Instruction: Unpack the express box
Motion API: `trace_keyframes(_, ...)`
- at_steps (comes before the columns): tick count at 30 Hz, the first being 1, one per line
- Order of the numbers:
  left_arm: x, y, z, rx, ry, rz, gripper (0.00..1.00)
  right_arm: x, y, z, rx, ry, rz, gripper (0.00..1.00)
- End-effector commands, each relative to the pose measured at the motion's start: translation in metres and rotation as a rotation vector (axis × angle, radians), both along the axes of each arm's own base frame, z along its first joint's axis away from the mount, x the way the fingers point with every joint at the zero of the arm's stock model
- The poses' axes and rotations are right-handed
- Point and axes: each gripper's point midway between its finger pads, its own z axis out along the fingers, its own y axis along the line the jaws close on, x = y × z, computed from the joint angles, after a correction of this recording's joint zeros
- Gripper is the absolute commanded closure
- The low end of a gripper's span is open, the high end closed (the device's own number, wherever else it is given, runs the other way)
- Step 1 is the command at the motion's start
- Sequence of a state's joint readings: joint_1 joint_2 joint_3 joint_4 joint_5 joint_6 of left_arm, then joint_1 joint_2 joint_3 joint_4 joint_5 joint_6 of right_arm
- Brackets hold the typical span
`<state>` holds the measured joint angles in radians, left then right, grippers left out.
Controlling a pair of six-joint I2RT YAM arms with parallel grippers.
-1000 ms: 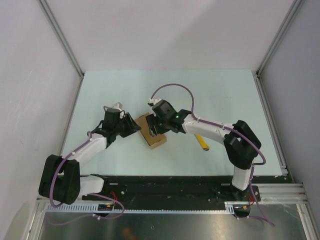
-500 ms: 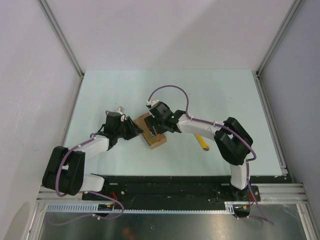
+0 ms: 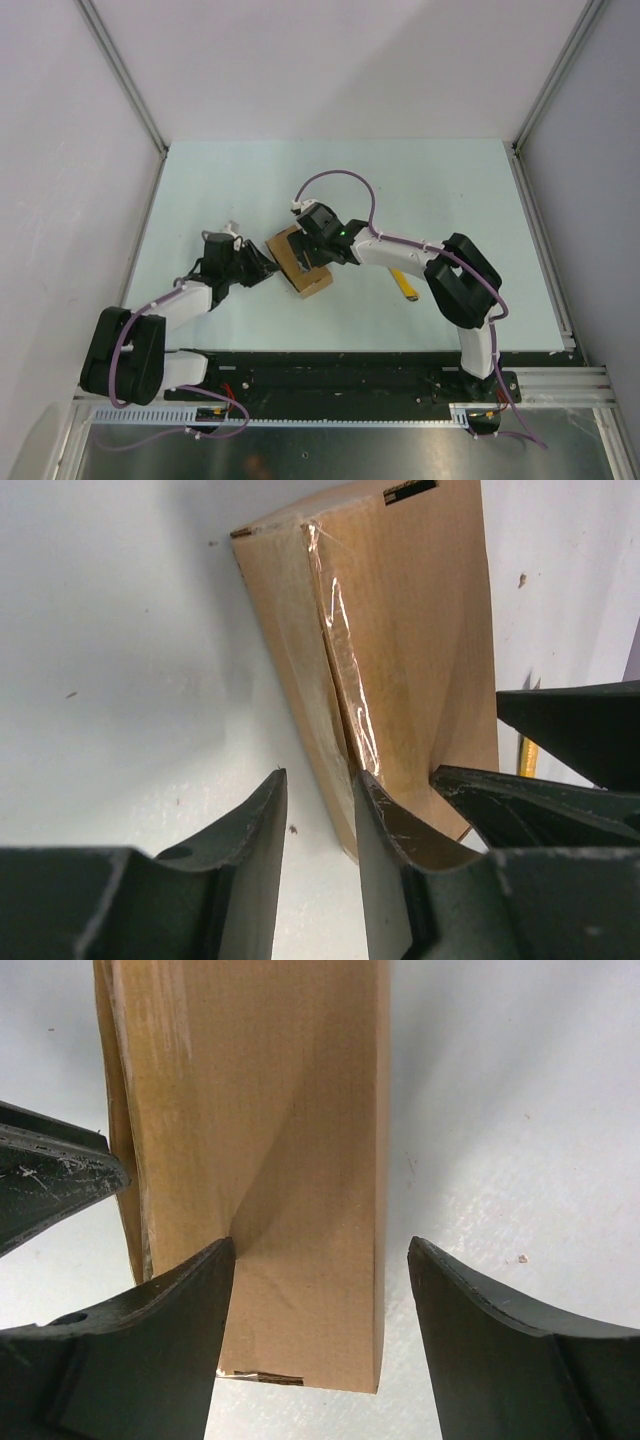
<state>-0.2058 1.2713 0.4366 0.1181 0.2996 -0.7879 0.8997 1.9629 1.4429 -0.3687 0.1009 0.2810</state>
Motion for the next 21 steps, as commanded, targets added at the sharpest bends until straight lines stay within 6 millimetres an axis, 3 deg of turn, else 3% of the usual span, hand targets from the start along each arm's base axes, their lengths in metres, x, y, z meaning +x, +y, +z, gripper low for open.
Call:
trace_keyframes(1,-0.015,0.012,-0.014,0.029,0.049,0.021,0.64,0.003,-0.007,-0.023,-0.053,0.028,-0.035,0.28)
trace_keyframes(14,-0.029,0.025,-0.034,0.053,0.127,0.056,0.76,0.006,-0.010,-0.029,-0.035,0.069,-0.084,0.34)
trace_keyframes(21,-0.038,0.033,-0.043,0.080,0.175,0.084,0.83,0.007,-0.014,-0.036,-0.023,0.109,-0.120,0.44)
